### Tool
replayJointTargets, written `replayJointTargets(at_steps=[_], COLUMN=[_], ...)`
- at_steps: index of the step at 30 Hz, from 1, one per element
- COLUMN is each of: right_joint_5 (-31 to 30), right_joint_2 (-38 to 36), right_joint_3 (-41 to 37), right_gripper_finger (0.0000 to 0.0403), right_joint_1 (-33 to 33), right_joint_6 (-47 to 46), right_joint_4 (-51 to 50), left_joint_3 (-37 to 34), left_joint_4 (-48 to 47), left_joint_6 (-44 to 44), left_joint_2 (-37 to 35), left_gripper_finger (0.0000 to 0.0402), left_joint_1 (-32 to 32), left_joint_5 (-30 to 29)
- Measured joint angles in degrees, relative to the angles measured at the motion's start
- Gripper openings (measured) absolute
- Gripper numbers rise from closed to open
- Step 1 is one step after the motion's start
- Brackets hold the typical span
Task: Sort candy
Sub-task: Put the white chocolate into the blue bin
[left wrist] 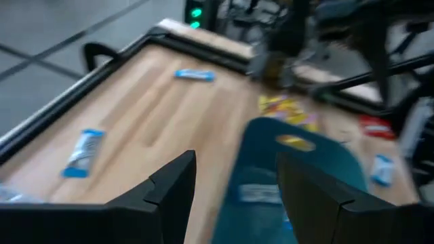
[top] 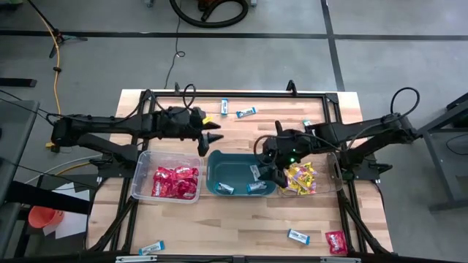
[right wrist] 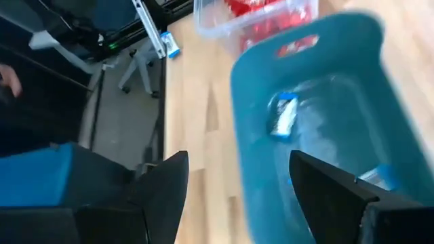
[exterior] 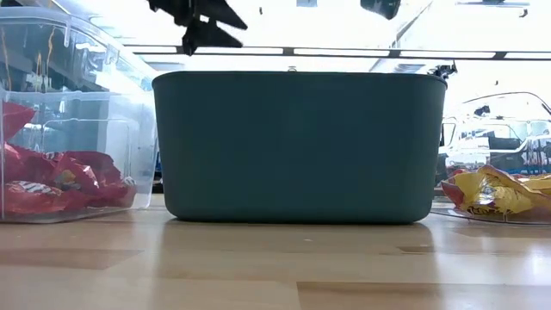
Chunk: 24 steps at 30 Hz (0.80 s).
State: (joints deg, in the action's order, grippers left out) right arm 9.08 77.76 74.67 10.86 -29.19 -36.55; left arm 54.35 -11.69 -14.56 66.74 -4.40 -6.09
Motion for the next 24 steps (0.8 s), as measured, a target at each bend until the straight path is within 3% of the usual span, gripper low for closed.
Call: replayJointTargets(at_steps=[8, 13, 19, 24], right_joint_5=[-0.1, -7.7, -16.7, -13.3], right_joint_2=[0.4, 2.2, 9.6, 18.4], right_joint_3=[-0.5, -0.5, -0.5, -0.5], right_gripper_finger=[0.0252, 0.0252, 0.0252, 0.0252], right_joint_1=[10.5, 23.3, 37.0, 41.2], right_joint_6=[-17.7, -26.4, -38.5, -44.7], right_joint_4=[-4.7, -5.3, -4.2, -6.5], left_joint_3=[0.0, 0.0, 0.0, 0.0], left_joint_4=[2.6, 3.3, 12.9, 16.9], left_joint_6=[-7.0, -17.3, -25.1, -29.7], left_joint_2=[0.0, 0.1, 2.8, 5.5], left_gripper_finger=[0.0191, 0.0191, 0.0191, 0.0191], left_joint_1=[10.0, 16.5, 23.1, 27.0], left_joint_5=[-5.1, -9.7, -10.2, -14.2])
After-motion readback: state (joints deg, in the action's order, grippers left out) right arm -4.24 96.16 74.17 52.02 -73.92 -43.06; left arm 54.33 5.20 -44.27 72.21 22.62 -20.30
